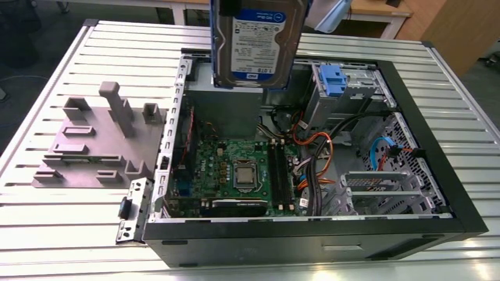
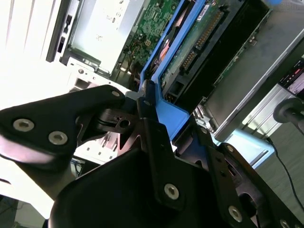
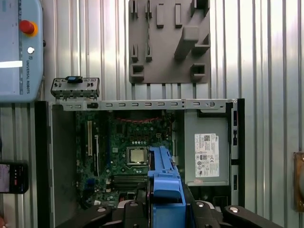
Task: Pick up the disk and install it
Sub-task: 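Pick up the disk, then insert the disk into the insertion slot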
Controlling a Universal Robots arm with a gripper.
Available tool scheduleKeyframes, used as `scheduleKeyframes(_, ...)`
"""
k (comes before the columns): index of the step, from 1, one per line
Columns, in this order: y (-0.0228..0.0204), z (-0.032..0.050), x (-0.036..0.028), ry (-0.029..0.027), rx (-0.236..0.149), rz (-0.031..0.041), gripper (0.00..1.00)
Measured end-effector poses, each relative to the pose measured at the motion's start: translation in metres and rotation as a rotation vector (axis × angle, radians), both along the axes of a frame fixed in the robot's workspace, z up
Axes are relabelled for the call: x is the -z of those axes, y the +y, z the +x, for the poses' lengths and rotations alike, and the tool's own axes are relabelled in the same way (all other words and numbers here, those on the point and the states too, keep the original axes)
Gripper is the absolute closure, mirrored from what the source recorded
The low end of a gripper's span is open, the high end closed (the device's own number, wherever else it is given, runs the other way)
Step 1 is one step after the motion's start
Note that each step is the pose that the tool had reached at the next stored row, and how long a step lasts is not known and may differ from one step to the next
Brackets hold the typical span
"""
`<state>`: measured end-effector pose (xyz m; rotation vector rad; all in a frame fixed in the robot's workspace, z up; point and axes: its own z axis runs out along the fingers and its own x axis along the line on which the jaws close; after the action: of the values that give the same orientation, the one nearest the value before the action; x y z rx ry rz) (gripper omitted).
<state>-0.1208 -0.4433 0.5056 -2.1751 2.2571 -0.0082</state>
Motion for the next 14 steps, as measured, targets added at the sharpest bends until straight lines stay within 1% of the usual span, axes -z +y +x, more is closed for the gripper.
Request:
scheduleKeyframes(2, 0.0000, 0.0051, 0.0002, 0.0001, 0.000, 0.0000, 0.64)
scheduleKeyframes(5, 0.0000, 0.0100, 0.0004, 0.0000, 0.000, -0.0001, 0.64)
scheduleKeyframes(9, -0.0005, 0.0105, 0.0004, 0.0000, 0.000, -0.0015, 0.64)
scheduleKeyframes(14, -0.0005, 0.0105, 0.0004, 0.0000, 0.000, -0.0014, 0.64)
